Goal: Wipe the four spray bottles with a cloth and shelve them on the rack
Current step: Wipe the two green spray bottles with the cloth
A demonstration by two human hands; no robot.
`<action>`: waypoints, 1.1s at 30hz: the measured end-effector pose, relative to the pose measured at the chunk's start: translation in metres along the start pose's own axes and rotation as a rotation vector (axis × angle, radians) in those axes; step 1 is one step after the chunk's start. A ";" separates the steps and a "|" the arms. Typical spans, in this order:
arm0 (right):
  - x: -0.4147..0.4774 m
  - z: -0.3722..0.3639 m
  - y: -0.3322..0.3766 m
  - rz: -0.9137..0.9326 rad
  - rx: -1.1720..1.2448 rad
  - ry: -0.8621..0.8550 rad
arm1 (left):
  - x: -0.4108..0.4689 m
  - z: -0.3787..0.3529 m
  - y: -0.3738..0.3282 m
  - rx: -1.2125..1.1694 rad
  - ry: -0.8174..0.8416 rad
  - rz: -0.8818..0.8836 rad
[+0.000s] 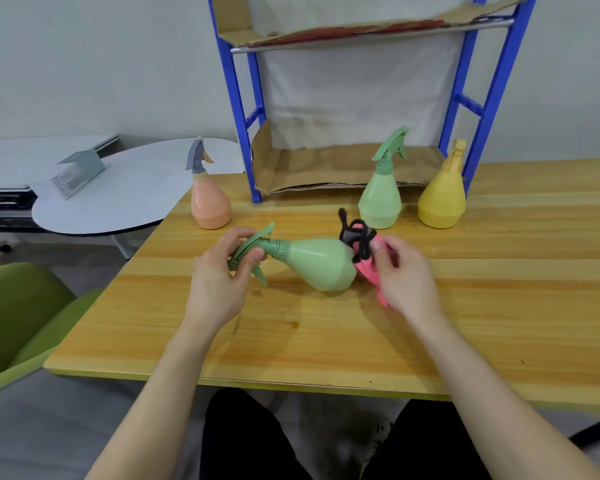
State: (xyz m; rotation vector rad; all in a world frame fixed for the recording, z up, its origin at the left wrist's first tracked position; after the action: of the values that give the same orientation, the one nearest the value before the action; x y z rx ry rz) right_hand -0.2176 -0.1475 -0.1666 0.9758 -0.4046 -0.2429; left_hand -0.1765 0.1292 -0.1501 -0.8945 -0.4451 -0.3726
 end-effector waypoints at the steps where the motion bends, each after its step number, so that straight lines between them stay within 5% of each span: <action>1: 0.001 -0.001 0.007 0.094 0.016 -0.022 | 0.001 0.000 -0.002 0.003 0.003 0.008; 5: -0.005 -0.034 0.040 0.466 -0.151 0.129 | 0.004 -0.004 -0.014 -0.017 -0.001 0.082; 11: 0.009 -0.024 0.024 0.187 -0.110 0.020 | 0.001 0.002 -0.016 -0.081 -0.004 0.224; 15: -0.010 -0.048 0.040 0.575 -0.236 0.036 | 0.003 -0.002 -0.025 -0.029 -0.014 0.234; 20: 0.007 -0.040 0.040 0.272 -0.125 -0.072 | 0.005 0.006 -0.025 -0.079 0.044 0.298; 24: -0.005 -0.050 0.042 0.596 -0.225 0.042 | 0.006 0.004 -0.028 -0.044 0.022 0.297; 29: 0.008 -0.040 0.024 0.246 -0.049 -0.058 | 0.010 0.010 -0.024 -0.078 0.040 0.333; 33: -0.004 -0.052 0.037 0.616 -0.141 0.029 | 0.013 0.005 -0.033 -0.047 0.068 0.293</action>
State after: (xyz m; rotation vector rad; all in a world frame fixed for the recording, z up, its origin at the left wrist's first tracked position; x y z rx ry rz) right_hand -0.1981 -0.0867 -0.1616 0.6772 -0.6318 0.2970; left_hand -0.1828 0.1126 -0.1195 -0.9747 -0.2388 -0.1449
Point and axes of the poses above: each hand's wrist, its own x-axis towards the middle knuckle, its own z-axis out of the back of the hand, y = z × x, the point moved 1 cm from there along x, towards the middle knuckle, and after that the axes turned 2 degrees about -z, right-handed, at the moved point
